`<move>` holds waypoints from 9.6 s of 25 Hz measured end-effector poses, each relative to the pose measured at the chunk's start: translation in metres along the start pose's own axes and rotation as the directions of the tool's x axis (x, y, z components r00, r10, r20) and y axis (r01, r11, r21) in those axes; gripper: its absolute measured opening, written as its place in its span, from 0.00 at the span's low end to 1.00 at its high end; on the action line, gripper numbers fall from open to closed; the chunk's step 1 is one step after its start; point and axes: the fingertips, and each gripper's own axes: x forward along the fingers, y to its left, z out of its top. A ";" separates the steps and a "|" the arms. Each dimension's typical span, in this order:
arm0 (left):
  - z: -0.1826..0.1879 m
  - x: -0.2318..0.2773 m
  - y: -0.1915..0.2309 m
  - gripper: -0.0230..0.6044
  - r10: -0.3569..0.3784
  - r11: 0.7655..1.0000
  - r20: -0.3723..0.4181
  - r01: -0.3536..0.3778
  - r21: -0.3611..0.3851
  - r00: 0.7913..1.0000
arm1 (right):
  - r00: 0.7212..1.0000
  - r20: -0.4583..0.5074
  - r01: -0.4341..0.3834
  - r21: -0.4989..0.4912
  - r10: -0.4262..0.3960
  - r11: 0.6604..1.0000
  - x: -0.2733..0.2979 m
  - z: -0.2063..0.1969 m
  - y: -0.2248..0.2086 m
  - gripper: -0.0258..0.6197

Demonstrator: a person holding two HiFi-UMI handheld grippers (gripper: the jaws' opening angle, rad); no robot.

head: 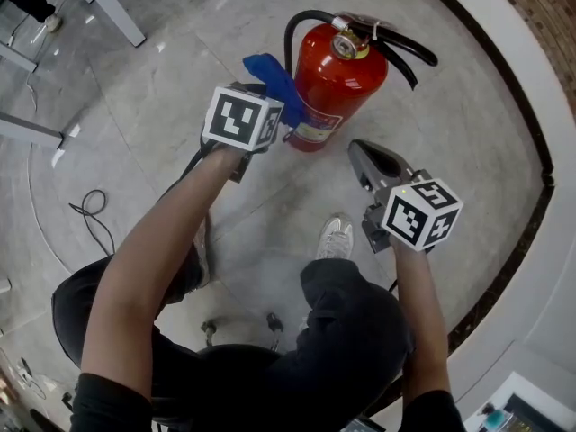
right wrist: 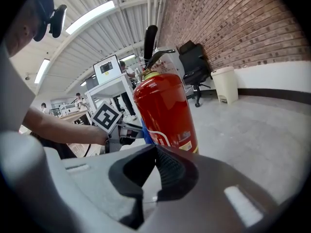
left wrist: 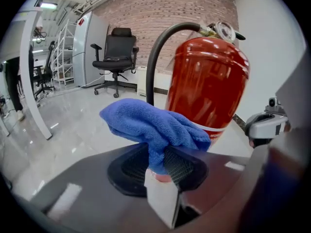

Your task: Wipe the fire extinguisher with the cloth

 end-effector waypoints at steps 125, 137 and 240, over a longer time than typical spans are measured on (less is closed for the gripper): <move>-0.075 0.092 0.027 0.17 0.037 0.990 -0.137 -0.018 0.141 0.990 | 0.987 -0.147 0.070 0.014 -0.067 0.997 0.007 -0.043 -0.039 0.04; -0.141 0.090 -0.046 0.17 -0.099 0.989 -0.219 0.071 -0.131 0.971 | 0.991 -0.118 0.066 0.053 -0.059 0.996 -0.004 -0.052 -0.044 0.04; 0.033 -0.082 -0.126 0.04 -0.274 0.813 -0.062 0.266 0.517 0.960 | 0.936 0.339 -0.141 0.131 0.089 0.981 -0.037 0.082 0.004 0.19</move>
